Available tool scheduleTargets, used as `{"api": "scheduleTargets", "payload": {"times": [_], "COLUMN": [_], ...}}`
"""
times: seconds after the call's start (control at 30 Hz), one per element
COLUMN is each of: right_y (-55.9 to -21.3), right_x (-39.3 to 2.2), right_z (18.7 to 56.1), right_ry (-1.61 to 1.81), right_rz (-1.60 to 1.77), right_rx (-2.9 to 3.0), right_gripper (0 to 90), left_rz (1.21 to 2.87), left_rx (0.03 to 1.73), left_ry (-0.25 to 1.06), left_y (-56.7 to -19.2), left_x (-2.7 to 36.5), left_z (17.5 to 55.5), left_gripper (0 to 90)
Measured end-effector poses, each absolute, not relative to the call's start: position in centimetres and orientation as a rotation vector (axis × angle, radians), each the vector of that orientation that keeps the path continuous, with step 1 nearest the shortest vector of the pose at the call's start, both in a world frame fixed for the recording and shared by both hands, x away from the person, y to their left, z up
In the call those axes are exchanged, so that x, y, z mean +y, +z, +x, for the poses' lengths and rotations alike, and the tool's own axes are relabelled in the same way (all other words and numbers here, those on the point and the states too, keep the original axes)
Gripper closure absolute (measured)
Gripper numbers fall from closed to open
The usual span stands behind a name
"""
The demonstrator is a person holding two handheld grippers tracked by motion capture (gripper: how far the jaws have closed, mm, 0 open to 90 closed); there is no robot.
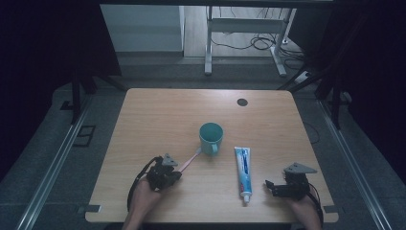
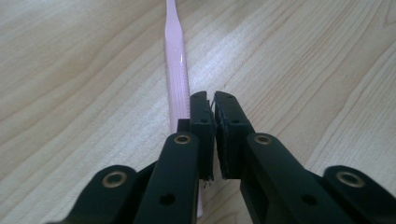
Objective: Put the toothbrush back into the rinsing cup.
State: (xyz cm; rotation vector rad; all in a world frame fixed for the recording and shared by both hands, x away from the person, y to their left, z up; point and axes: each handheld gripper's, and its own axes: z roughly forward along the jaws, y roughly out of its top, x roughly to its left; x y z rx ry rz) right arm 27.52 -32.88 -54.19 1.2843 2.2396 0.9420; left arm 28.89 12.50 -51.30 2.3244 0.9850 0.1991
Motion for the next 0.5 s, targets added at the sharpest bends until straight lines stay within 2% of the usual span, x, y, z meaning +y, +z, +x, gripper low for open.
{"api": "scheduleTargets", "payload": {"times": [0.5], "right_y": [-54.2], "right_x": [-32.9], "right_z": [27.5], "right_ry": [0.942], "right_rz": [1.289], "right_rx": [2.24], "right_gripper": [5.7], "left_rz": [2.458], "left_rx": [1.044], "left_ry": [0.12], "left_y": [-50.0], "left_x": [12.0], "left_z": [31.8], "left_gripper": [66.7]}}
